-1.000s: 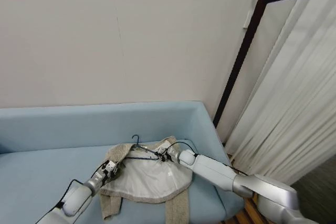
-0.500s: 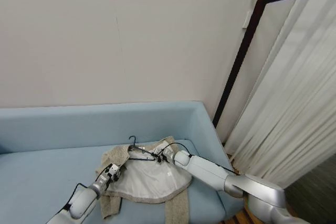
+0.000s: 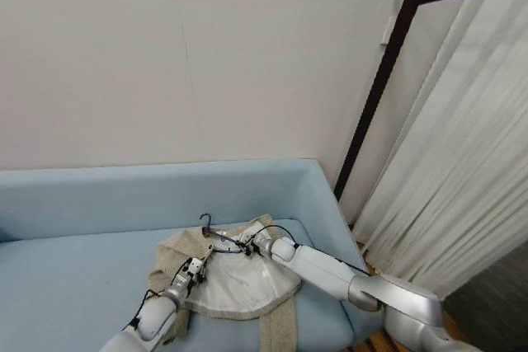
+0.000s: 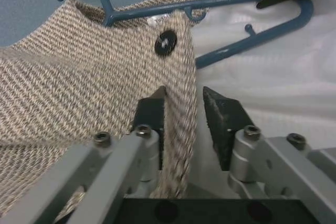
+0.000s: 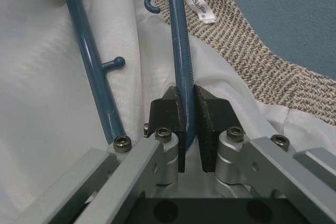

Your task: Pick up the clothes from the sofa and hang them on the clothes hanger.

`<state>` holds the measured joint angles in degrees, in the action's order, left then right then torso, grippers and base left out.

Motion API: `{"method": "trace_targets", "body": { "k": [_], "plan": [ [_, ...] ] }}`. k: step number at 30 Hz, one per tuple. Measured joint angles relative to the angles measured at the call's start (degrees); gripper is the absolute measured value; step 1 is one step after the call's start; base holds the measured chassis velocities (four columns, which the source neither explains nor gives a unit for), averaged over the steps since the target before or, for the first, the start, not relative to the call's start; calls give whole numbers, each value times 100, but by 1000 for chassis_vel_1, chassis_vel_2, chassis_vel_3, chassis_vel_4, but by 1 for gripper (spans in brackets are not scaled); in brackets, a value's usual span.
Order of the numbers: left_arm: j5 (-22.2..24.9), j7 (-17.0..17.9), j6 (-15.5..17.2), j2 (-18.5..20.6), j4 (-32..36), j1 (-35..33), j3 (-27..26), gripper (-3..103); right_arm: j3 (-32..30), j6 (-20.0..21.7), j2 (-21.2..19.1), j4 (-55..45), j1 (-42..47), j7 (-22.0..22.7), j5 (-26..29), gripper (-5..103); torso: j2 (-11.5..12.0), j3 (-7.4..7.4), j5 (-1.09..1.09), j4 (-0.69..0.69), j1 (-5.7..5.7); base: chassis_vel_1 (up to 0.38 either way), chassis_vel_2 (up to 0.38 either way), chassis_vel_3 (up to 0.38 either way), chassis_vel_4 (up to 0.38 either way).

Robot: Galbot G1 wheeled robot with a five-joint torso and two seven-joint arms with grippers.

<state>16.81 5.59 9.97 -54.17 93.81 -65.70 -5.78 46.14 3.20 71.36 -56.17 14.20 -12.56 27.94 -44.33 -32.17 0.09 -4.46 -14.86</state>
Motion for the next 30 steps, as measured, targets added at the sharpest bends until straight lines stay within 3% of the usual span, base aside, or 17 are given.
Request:
{"method": "trace_targets", "body": {
  "k": [2,4,5,8,10,11,13,14,17,19,22,23,24,25,28,29,30],
  "plan": [
    [90,118,-34,-24,119,-81,-15,39,-1,10,6,-13,2,19,9,6,0,0,-1,-1,0,0,0,0,0],
    [114,158,-34,-9,213,-158,-59,39,-1,19,5,-33,3,26,14,6,0,0,-2,-2,0,0,0,0,0],
    [127,181,-33,36,332,-259,-131,45,-1,30,-4,-59,3,29,20,6,0,0,-2,-1,0,0,0,0,0],
    [151,187,-16,268,721,-601,-534,61,-5,39,-36,-95,3,30,33,6,0,0,0,1,0,0,0,0,0],
    [180,186,-71,373,828,-721,-707,61,-19,36,-48,-100,3,28,32,6,0,0,1,2,0,0,0,0,0],
    [226,181,-164,450,886,-799,-857,67,-27,14,-62,-106,3,27,29,6,0,0,0,2,0,0,0,0,0],
    [460,121,-243,600,959,-843,-1178,78,-42,-101,-83,-110,18,21,2,6,0,1,-1,1,0,0,0,0,0],
    [460,121,-243,600,959,-843,-1178,78,-42,-101,-83,-110,18,21,2,6,0,1,-1,1,0,0,0,0,0],
    [1160,-203,31,879,738,-516,-1498,94,-76,-219,-96,-125,92,23,-101,6,0,1,-1,-2,0,0,0,0,0],
    [1294,-316,111,947,597,-370,-1526,94,-77,-220,-95,-136,116,27,-104,6,0,1,-1,-1,0,0,0,0,0],
    [1498,-893,223,1262,114,-21,-1592,99,-61,-220,69,-54,124,23,-107,6,0,1,-4,-8,0,0,0,0,0],
    [1509,-1229,279,1387,-17,10,-1640,100,-55,-221,191,5,107,-1,-105,6,0,0,-1,-3,0,0,0,0,0],
    [1509,-1229,279,1387,-17,10,-1640,100,-55,-221,191,5,107,-1,-105,6,0,0,-1,-3,0,0,0,0,0],
    [1525,-1628,319,1492,-165,155,-1599,100,-55,-233,257,10,97,-13,-93,6,0,0,-1,7,0,0,0,0,0],
    [1744,-2548,351,1640,-596,811,-1179,100,-76,-315,243,-50,96,-79,-95,6,0,0,-1,9,0,0,0,0,0],
    [1744,-2548,351,1640,-596,811,-1179,100,-76,-315,243,-50,96,-79,-95,6,0,0,-1,9,0,0,0,0,0],
    [1803,-2809,345,1651,-772,1081,-1003,100,-94,-399,224,-60,103,-121,-113,6,0,0,-2,0,0,0,0,0,0]
  ]
}}
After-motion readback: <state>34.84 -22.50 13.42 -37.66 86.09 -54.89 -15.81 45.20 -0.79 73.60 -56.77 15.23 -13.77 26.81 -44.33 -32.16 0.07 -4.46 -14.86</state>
